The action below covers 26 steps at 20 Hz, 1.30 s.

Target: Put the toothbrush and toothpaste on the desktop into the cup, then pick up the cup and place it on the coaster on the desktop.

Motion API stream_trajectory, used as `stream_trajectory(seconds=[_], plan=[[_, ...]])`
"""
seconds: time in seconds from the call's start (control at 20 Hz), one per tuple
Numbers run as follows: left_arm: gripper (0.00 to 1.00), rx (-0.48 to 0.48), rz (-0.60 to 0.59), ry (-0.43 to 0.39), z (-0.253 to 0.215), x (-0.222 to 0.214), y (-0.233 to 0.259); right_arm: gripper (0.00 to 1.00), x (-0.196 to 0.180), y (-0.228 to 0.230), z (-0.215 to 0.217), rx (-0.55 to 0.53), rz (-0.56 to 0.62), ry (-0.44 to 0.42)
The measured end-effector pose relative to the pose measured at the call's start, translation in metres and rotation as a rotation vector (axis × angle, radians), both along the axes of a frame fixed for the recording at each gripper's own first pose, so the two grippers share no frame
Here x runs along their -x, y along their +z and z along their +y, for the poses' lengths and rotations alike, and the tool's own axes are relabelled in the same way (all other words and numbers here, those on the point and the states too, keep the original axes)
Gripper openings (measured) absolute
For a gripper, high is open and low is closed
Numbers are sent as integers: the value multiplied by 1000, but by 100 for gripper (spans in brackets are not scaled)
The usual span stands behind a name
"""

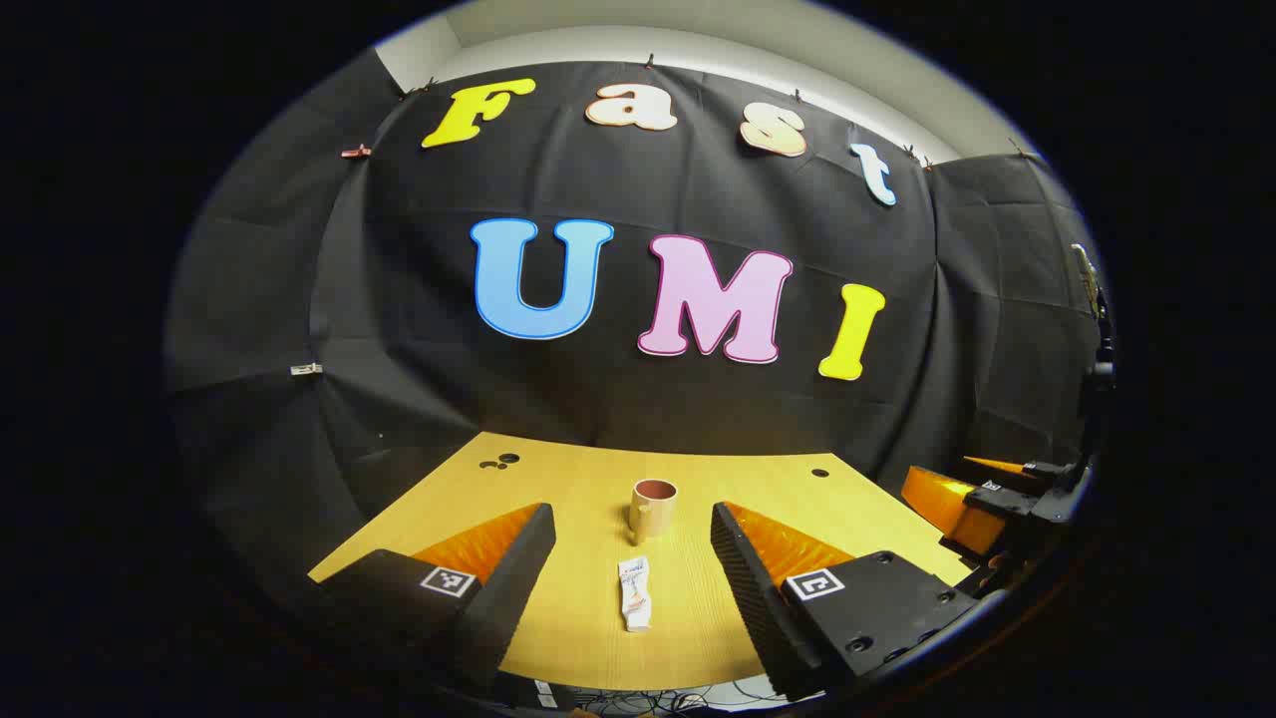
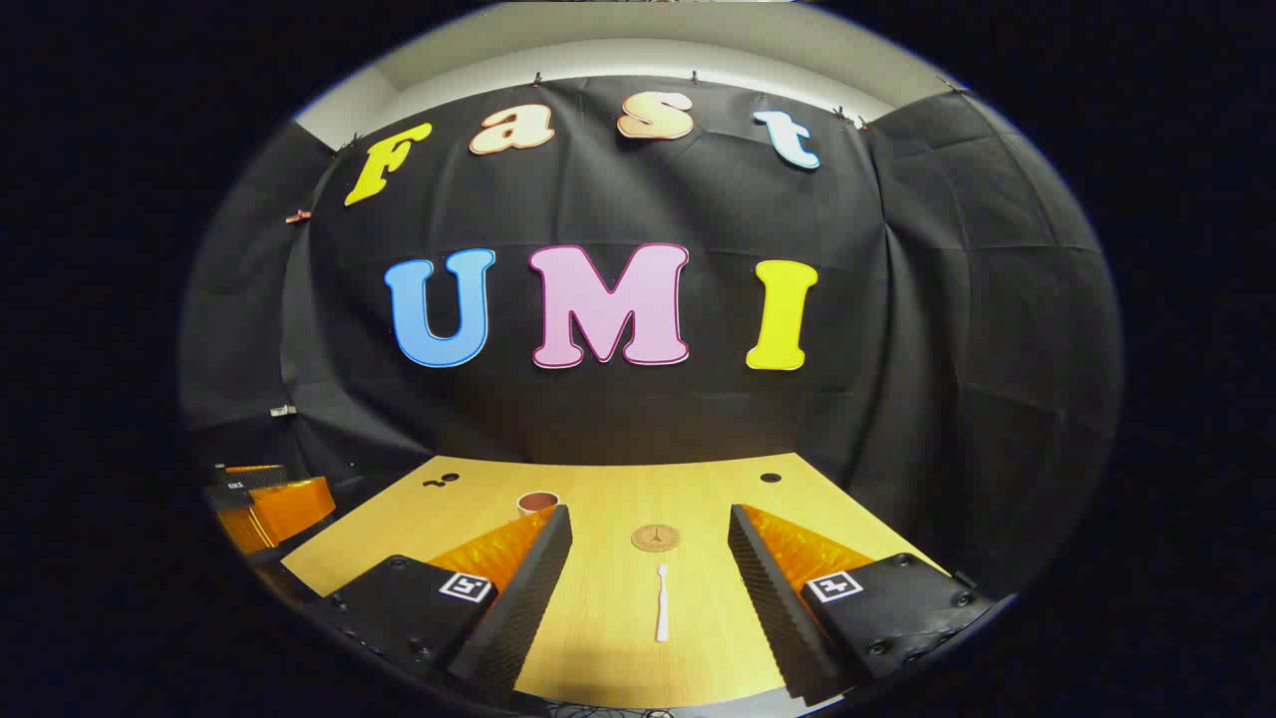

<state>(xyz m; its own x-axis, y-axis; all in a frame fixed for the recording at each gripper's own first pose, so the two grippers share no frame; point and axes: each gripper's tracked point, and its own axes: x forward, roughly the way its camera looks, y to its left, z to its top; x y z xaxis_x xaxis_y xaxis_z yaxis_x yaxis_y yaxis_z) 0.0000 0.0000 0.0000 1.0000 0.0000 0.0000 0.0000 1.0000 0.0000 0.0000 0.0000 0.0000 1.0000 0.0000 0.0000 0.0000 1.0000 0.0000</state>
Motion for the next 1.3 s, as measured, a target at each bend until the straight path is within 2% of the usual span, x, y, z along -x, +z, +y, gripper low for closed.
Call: stream_trajectory(seconds=[0.45,0.85,1.3], plan=[[98,0,25,-33,-21,-43,2,97,-39,4,3,9,4,53],[98,-16,29,-21,-33,-73,0,98,-69,3,-8,6,15,71],[98,-12,85,-9,-36,-88,-15,97,-90,-9,-19,9,61,69]])
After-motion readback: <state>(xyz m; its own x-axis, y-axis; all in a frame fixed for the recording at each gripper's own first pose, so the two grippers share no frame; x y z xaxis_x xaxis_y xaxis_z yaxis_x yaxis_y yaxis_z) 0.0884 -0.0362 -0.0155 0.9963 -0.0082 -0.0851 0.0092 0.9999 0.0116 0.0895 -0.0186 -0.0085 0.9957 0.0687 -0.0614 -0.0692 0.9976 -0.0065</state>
